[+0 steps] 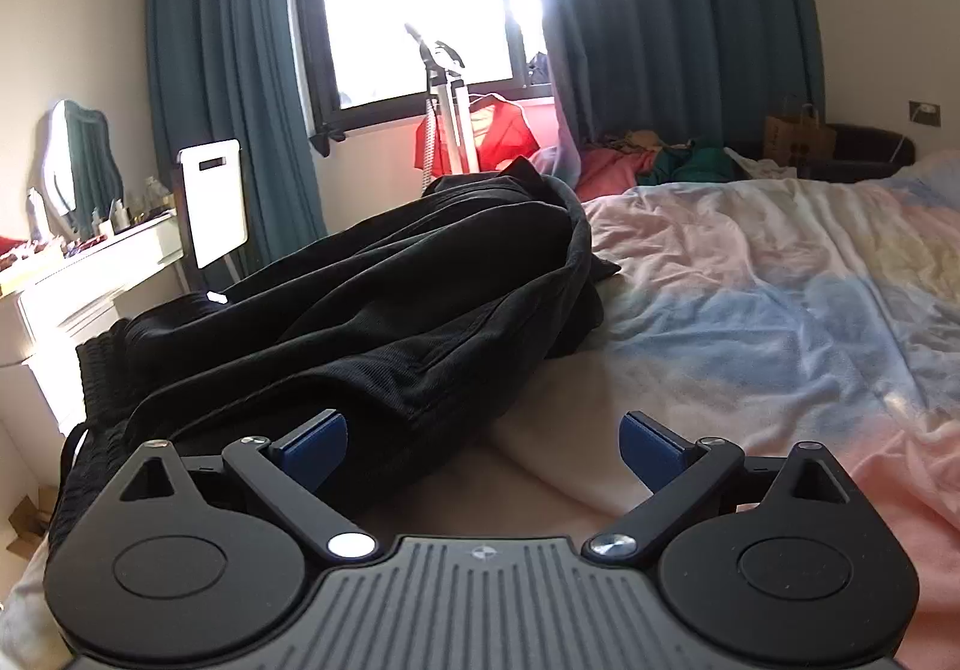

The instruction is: Fold clothes

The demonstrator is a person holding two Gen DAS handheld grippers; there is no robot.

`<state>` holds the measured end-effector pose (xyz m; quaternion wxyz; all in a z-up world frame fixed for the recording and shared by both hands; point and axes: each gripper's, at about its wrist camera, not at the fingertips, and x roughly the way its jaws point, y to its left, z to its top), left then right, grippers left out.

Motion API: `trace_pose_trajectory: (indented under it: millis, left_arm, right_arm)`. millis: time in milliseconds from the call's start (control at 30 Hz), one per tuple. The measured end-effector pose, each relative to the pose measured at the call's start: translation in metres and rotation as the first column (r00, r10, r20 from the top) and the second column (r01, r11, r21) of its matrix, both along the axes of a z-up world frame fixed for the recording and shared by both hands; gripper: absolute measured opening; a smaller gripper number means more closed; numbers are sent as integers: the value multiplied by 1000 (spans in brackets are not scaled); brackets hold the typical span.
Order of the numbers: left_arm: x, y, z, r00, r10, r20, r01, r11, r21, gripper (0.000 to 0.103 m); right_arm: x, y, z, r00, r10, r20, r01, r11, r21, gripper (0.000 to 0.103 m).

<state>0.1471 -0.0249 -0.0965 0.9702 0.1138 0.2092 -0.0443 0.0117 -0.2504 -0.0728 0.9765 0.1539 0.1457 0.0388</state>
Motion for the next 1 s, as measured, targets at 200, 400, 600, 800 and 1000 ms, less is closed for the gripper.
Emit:
trace_pose_trajectory:
  millis: [200, 400, 600, 800, 1000]
  left_arm:
    - [96, -51, 18, 997, -32, 69, 32, 999, 7, 89]
    - [207, -107, 24, 996, -32, 87, 32, 999, 3, 82]
    - [302, -124, 8, 997, 75, 31, -75, 997, 7, 57]
    - [315, -127, 10, 1000, -10, -19, 10, 1000, -29, 4]
    - [235, -128, 57, 986, -150, 76, 154, 987, -55, 2]
  right_arm:
    - [11, -24, -14, 994, -105, -5, 105, 991, 82, 78]
    - [39, -50, -42, 977, -191, -91, 205, 963, 175, 79]
    - [71, -53, -72, 965, -201, -168, 228, 961, 157, 78]
    - [90, -55, -97, 948, -214, -237, 253, 956, 149, 78]
    - [89, -49, -95, 954, -223, -202, 249, 962, 115, 78]
